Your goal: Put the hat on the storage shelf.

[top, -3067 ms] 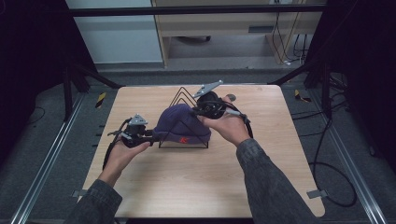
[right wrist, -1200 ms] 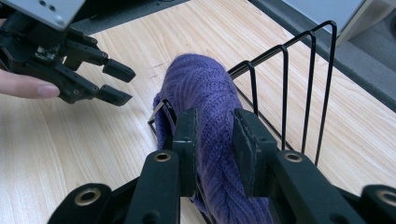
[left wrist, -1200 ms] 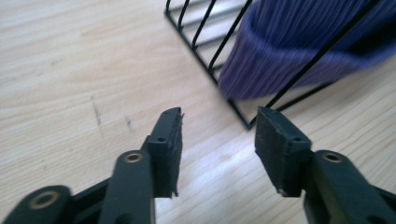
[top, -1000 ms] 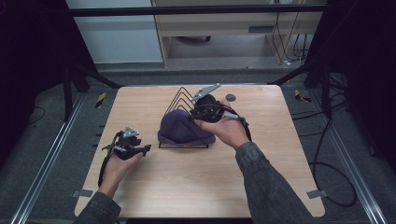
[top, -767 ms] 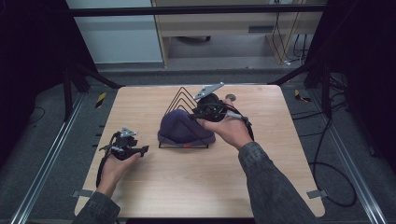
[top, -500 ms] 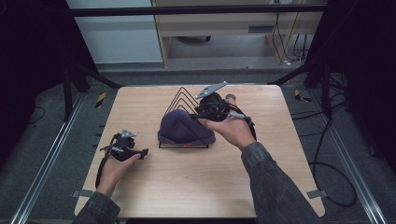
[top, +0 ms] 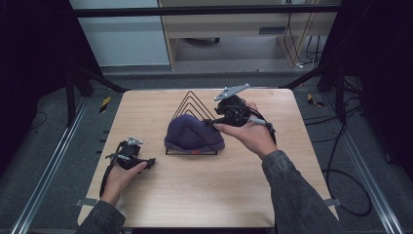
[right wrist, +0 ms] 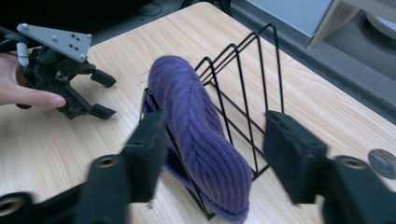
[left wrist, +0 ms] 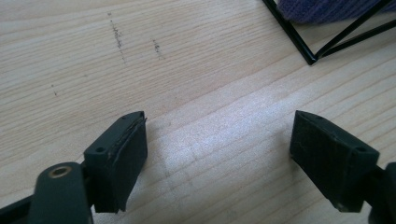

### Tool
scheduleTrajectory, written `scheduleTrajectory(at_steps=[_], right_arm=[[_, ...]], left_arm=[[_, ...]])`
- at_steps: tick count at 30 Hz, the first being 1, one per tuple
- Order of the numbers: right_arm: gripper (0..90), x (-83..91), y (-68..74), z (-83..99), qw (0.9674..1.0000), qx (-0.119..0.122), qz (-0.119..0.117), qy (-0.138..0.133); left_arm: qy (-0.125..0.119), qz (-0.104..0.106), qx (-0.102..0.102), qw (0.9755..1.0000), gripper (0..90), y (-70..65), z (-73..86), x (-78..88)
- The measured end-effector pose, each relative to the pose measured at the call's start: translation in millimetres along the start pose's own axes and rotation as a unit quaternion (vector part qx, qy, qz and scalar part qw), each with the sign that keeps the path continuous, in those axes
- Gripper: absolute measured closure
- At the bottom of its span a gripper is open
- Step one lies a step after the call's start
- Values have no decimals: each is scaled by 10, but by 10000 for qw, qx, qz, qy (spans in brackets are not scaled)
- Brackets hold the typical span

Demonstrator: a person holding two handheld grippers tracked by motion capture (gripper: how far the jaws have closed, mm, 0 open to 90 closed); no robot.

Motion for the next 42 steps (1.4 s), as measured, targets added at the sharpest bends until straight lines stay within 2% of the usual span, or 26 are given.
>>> scheduleTrajectory(at_steps=[6, 9, 12, 16, 17, 22, 28, 36, 40, 41, 42], right_arm=[[162, 159, -130, 138, 9993, -236, 267, -131], [120, 262, -218, 258, 9982, -318, 463, -188], [105, 380, -301, 387, 9966, -468, 622, -280], [95, 503, -365, 568, 9951, -634, 667, -348], [95, 503, -365, 568, 9951, -634, 667, -348], [75, 589, -456, 867, 9929, -778, 811, -381], [73, 521, -523, 1198, 9907, -985, 885, -311], [85, 256, -534, 1755, 9866, -1406, 821, -37], [85, 146, -523, 1995, 9843, -1587, 770, 49], [85, 146, -523, 1995, 9843, -1587, 770, 49], [85, 104, -529, 2100, 9833, -1649, 768, 100]], left_arm=[[-74, -32, -4, 10000, 143, -9, 10, -11], [-111, -48, 14, 9999, 127, -8, 13, -17], [-132, -67, 5, 9999, 114, -11, 17, -20], [-146, -95, 19, 9998, 98, -21, 20, -22], [-148, -96, 20, 9998, 98, -22, 20, -22], [-176, -93, 33, 9998, 93, -25, 22, -24], [-191, -97, 25, 9998, 84, -30, 24, -25], [-195, -74, 11, 9998, 76, -34, 26, -26], [-194, -73, 9, 9998, 73, -35, 26, -26], [-194, -77, 6, 9998, 73, -36, 26, -27], [-192, -78, 3, 9998, 69, -39, 26, -28]])
Point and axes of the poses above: each handheld gripper's, and its own axes: x roughly backward along the jaws, z roughly out of its underside, y roughly to its left, the point moved 9 cm from there along -x, roughly forward along the jaws, and after that the axes turned 14 degrees about -z, right-handed, at the moved point
